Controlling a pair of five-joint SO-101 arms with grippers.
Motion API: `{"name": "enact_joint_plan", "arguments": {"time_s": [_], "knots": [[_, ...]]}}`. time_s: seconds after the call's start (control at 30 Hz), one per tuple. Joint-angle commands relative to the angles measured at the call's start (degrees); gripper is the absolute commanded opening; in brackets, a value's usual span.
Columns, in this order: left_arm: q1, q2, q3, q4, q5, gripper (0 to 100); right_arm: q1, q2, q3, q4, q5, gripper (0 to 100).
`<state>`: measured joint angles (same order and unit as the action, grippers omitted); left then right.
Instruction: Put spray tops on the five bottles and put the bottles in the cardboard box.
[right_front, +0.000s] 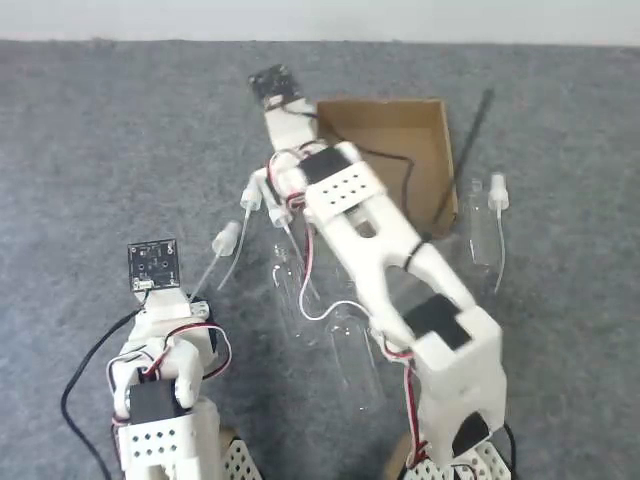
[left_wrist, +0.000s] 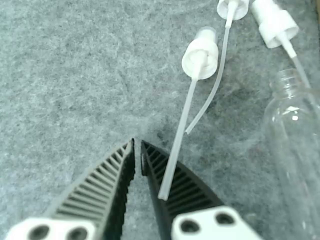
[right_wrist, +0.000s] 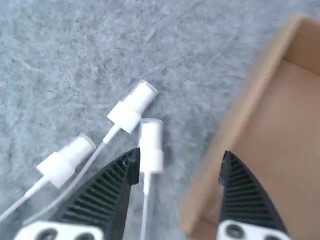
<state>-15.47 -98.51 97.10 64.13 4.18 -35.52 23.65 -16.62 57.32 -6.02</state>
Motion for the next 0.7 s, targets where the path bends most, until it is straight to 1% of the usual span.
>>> {"name": "enact_joint_plan", "arguments": {"time_s": [0.0,0.13,0.23,0.47,0.67], "knots": [[-0.26,-0.44,-0.22,-0.35,0.09,1,3.47,-12.53,-2.55,8.66,0.7,22.0],[-0.26,-0.44,-0.22,-0.35,0.09,1,8.13,-18.95,-2.55,14.81,0.79,22.0],[-0.26,-0.44,-0.22,-0.35,0.09,1,12.97,-23.69,-2.55,18.33,1.23,22.0],[-0.26,-0.44,-0.22,-0.35,0.09,1,28.53,-29.32,-2.2,24.66,15.21,22.2],[-0.26,-0.44,-0.22,-0.35,0.09,1,39.16,-28.26,-0.44,25.89,20.57,22.4]]}}
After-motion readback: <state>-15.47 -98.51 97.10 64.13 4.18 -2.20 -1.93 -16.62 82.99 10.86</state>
